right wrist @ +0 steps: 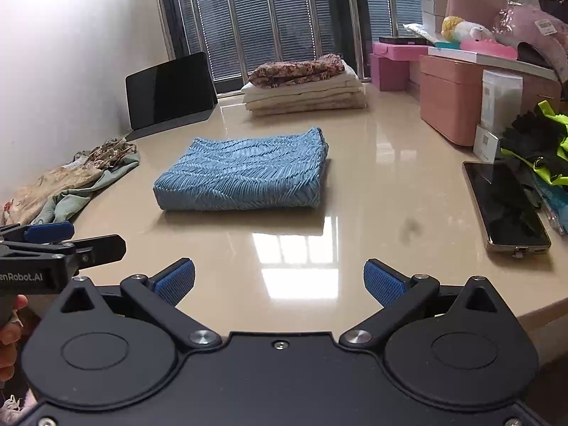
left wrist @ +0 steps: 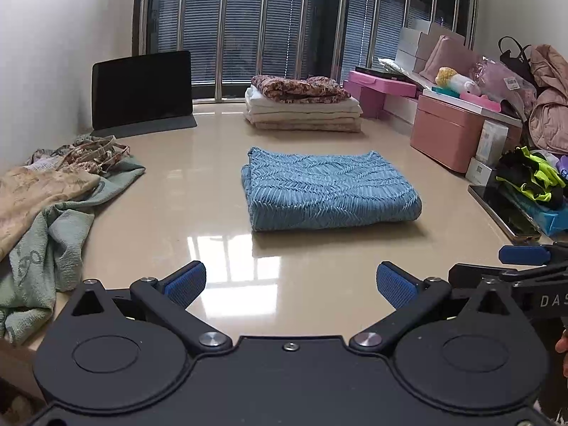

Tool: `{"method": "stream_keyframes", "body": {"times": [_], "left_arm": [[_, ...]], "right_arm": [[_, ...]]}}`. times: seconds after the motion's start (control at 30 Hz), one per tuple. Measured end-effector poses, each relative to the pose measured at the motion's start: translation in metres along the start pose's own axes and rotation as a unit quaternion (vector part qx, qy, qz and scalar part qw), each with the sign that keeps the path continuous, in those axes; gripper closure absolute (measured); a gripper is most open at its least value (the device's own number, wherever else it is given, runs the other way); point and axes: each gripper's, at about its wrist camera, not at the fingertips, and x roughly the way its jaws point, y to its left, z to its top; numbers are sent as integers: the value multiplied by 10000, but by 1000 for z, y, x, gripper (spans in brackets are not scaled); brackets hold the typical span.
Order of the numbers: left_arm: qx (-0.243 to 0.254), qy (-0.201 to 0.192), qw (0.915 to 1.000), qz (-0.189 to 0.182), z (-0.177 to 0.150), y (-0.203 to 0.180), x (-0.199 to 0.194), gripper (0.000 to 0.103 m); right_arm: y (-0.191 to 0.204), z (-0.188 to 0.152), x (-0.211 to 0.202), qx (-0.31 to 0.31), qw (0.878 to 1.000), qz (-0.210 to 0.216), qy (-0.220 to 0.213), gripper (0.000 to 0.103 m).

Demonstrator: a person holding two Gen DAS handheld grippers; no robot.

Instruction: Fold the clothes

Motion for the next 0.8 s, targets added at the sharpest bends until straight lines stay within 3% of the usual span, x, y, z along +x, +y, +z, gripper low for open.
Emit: {"method": "stream_keyframes", "body": {"times": [0.8], "left_arm": [[229,109,9996,114,14,1,12,0]], "right_arm": [[-1,15,15,-53,9998,-7,174,0]]}}
